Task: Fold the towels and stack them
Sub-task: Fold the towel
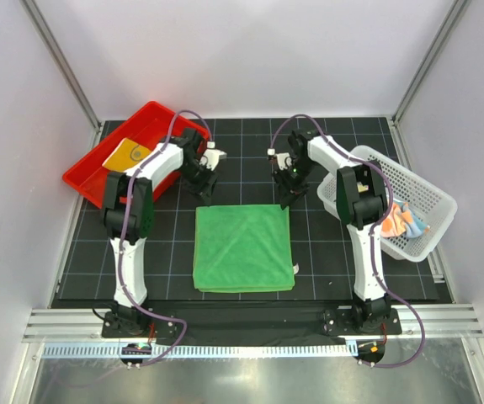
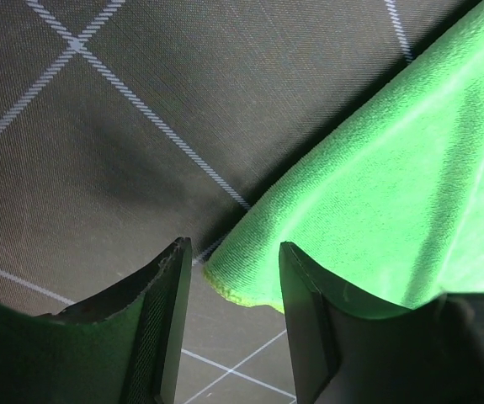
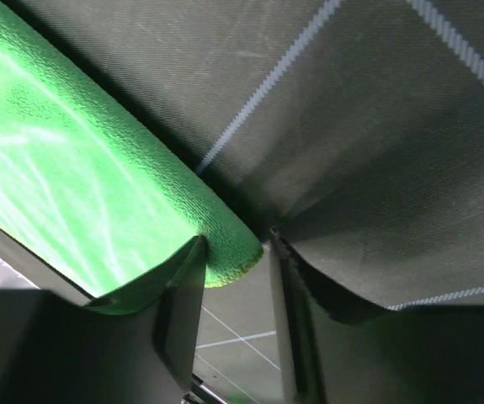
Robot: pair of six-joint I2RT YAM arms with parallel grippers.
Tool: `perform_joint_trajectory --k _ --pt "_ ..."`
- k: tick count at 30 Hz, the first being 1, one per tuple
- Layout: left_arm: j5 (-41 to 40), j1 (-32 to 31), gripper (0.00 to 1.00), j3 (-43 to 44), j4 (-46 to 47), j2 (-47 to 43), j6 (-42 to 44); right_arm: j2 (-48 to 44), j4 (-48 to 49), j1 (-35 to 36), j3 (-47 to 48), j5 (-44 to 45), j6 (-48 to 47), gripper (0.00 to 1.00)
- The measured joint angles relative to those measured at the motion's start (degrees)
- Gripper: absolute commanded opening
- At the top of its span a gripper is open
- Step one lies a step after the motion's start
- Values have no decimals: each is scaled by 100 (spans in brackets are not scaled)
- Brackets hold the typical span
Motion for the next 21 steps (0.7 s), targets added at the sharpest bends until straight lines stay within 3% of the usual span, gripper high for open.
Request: perform_joint_trajectory --k 15,21 --pt "-63 98 41 129 -332 175 275 214 -111 -116 214 -195 -151 29" --pt "-101 98 37 129 -372 321 354 267 -144 -149 249 -289 -208 31"
